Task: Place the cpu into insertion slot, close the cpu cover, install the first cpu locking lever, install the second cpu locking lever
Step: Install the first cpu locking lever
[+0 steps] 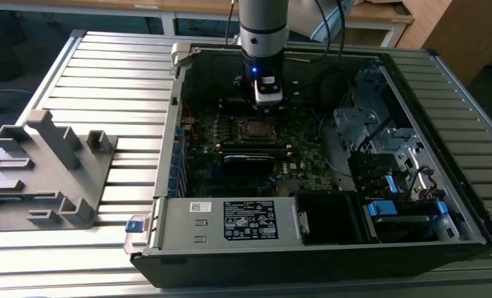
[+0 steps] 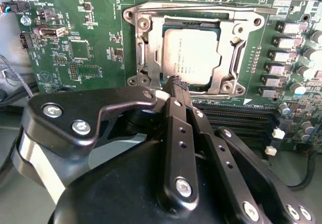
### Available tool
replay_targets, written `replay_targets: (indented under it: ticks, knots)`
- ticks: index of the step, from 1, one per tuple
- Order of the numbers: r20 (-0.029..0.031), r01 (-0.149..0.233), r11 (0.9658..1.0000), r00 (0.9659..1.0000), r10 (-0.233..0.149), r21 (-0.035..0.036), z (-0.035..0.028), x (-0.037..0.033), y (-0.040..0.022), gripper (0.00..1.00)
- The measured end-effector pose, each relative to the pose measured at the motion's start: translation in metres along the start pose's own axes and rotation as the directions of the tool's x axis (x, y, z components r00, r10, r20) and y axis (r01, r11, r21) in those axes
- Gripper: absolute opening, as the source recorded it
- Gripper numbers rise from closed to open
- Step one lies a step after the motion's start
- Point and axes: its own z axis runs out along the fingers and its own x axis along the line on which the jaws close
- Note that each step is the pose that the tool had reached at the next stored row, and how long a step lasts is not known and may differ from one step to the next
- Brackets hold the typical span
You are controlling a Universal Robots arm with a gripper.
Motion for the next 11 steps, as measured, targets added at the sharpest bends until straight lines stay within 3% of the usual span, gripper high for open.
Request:
replay_targets:
  ticks: [6,7,10,11]
  knots:
    - [-0.0012,0.080,0.9968,0.9968,-0.080,0.0035,0.0011,0.0001,-0.0001,0.11]
    - [-0.0010,0.091,0.9958,0.9958,-0.091,0.0074,0.0012,0.0001,-0.0001,0.11]
    - [0.0018,0.119,0.9924,0.9929,-0.119,0.0303,0.0013,0.0001,-0.0001,0.11]
    - [0.0024,0.128,0.9912,0.9918,-0.128,0.0345,0.0014,0.0001,-0.0001,0.11]
